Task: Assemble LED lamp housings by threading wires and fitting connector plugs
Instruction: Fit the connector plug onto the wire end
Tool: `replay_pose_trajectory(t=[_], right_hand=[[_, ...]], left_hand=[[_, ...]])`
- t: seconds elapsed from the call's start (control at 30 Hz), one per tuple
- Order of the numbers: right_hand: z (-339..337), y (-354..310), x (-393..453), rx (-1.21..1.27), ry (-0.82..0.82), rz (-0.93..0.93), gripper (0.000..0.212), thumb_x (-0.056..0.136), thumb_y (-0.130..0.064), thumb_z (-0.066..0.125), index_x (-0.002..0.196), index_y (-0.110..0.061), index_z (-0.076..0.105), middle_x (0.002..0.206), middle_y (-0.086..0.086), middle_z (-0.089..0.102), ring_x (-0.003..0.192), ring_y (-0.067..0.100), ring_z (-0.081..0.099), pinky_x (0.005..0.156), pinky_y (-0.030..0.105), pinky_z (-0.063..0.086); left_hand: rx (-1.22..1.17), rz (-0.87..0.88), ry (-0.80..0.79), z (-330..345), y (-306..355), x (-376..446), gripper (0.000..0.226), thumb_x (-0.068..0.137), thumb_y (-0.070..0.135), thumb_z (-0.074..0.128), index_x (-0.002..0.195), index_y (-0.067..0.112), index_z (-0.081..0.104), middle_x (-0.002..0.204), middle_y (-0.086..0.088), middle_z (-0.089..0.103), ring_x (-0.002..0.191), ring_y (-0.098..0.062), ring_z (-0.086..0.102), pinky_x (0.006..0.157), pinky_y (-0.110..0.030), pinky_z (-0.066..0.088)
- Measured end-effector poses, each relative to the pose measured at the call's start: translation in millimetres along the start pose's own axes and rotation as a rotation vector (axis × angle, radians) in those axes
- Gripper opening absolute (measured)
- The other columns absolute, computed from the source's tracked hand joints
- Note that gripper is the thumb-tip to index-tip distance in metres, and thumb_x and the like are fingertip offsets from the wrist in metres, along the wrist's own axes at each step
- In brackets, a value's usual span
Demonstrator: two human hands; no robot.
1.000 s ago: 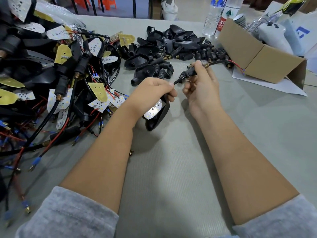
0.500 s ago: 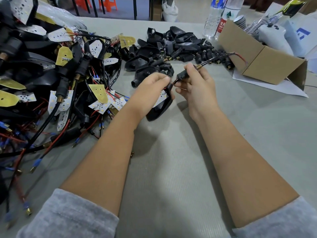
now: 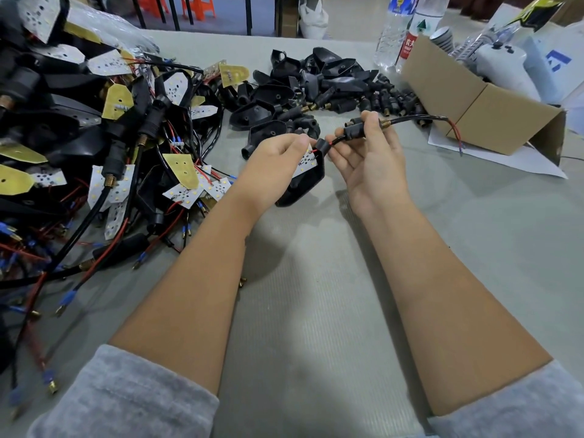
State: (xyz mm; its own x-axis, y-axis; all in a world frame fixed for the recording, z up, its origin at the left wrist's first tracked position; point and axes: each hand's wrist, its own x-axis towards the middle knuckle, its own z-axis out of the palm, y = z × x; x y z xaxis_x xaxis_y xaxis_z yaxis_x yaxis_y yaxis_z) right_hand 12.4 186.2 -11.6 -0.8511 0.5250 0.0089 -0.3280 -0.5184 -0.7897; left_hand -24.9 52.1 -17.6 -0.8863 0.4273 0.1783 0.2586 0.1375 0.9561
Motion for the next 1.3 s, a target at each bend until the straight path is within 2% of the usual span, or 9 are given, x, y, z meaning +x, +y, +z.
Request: replay_pose_trajectory(t=[0.1,0.2,0.4,0.7,0.83,0.93,1.03,1.17,1.3], right_hand=[[0.2,0.4,0.2,0.001,-0.01,-0.002,0.015,0.102,-0.028,0.049,0.112,-0.015,0.051,0.08,0.01,0.066,0.066,0.019,0.07,0.063,0.027,0.056],[0.0,1.7,0.4,0.003,-0.026,0.003,0.017,0.102,-0.027,0.05,0.114,-0.015,0.051,0.088,0.013,0.064,0.067,0.018,0.069,0.063,0.026,0.056],[-0.2,1.9,0.9,-0.031,-0.063,0.043,0.006,0.1,-0.016,0.054,0.104,-0.015,0.051,0.084,0.01,0.064,0.069,0.019,0.068,0.067,0.028,0.057],[1.0,4.0,0.6,-0.062,-0.035,-0.006,0.04,0.086,0.015,0.06,0.115,-0.01,0.047,0.085,0.01,0.059,0.076,0.021,0.064,0.068,0.024,0.056],[-0.9,5.5,2.5,-0.064,0.017,-0.042,0.039,0.084,0.017,0.061,0.107,-0.011,0.048,0.084,0.012,0.058,0.077,0.024,0.064,0.069,0.025,0.057],[-2.5,6.6,3.3,-0.06,0.035,-0.056,0.038,0.083,0.017,0.062,0.104,-0.012,0.048,0.084,0.012,0.059,0.076,0.024,0.065,0.07,0.025,0.057],[-2.2,6.9,3.9,-0.035,0.047,-0.07,0.039,0.084,0.017,0.062,0.105,-0.012,0.048,0.084,0.012,0.06,0.07,0.021,0.065,0.069,0.024,0.056],[-1.6,6.5,3.3,-0.029,0.065,-0.077,0.036,0.084,0.017,0.06,0.099,-0.014,0.048,0.082,0.012,0.06,0.068,0.019,0.067,0.068,0.023,0.055],[-1.6,5.0,3.5,-0.047,0.052,-0.016,0.039,0.086,0.012,0.061,0.113,-0.012,0.046,0.092,0.011,0.058,0.084,0.024,0.064,0.071,0.025,0.056]], left_hand=[[-0.16,0.0,-0.008,-0.9,2.4,-2.6,0.023,0.103,0.034,0.045,0.097,0.03,0.067,0.083,0.008,0.071,0.077,-0.02,0.073,0.065,-0.032,0.057],[-0.194,-0.027,0.008,-3.0,4.4,-4.8,0.022,0.103,0.037,0.043,0.097,0.03,0.063,0.076,0.005,0.068,0.062,-0.021,0.071,0.043,-0.022,0.043],[-0.235,-0.059,0.003,-4.3,2.6,-3.5,0.023,0.105,0.027,0.038,0.093,0.028,0.057,0.076,0.002,0.066,0.063,-0.021,0.069,0.043,-0.023,0.04],[-0.273,-0.084,0.045,-6.5,-0.2,1.5,0.01,0.094,0.035,0.055,0.087,0.028,0.056,0.084,-0.003,0.069,0.082,-0.037,0.07,0.045,-0.027,0.045],[-0.266,-0.014,0.106,-6.6,-5.8,4.6,0.017,0.08,0.034,0.068,0.082,0.024,0.054,0.076,0.002,0.058,0.075,-0.014,0.056,0.068,-0.026,0.05],[-0.164,0.022,0.176,-4.4,-10.0,5.5,0.016,0.082,0.032,0.069,0.081,0.025,0.055,0.075,0.005,0.057,0.076,-0.013,0.052,0.078,-0.032,0.046],[-0.127,-0.01,0.222,-4.4,-10.4,5.9,0.016,0.09,0.026,0.066,0.079,0.025,0.055,0.074,0.008,0.058,0.075,-0.012,0.055,0.075,-0.035,0.051],[-0.209,-0.068,0.188,-4.3,-7.3,5.4,0.016,0.094,0.019,0.064,0.078,0.019,0.059,0.075,0.006,0.056,0.06,-0.003,0.061,0.058,-0.034,0.059],[-0.152,-0.037,0.225,-2.8,-6.8,5.1,0.018,0.096,0.016,0.062,0.078,0.016,0.062,0.068,0.005,0.052,0.052,0.003,0.053,0.058,-0.028,0.059]])
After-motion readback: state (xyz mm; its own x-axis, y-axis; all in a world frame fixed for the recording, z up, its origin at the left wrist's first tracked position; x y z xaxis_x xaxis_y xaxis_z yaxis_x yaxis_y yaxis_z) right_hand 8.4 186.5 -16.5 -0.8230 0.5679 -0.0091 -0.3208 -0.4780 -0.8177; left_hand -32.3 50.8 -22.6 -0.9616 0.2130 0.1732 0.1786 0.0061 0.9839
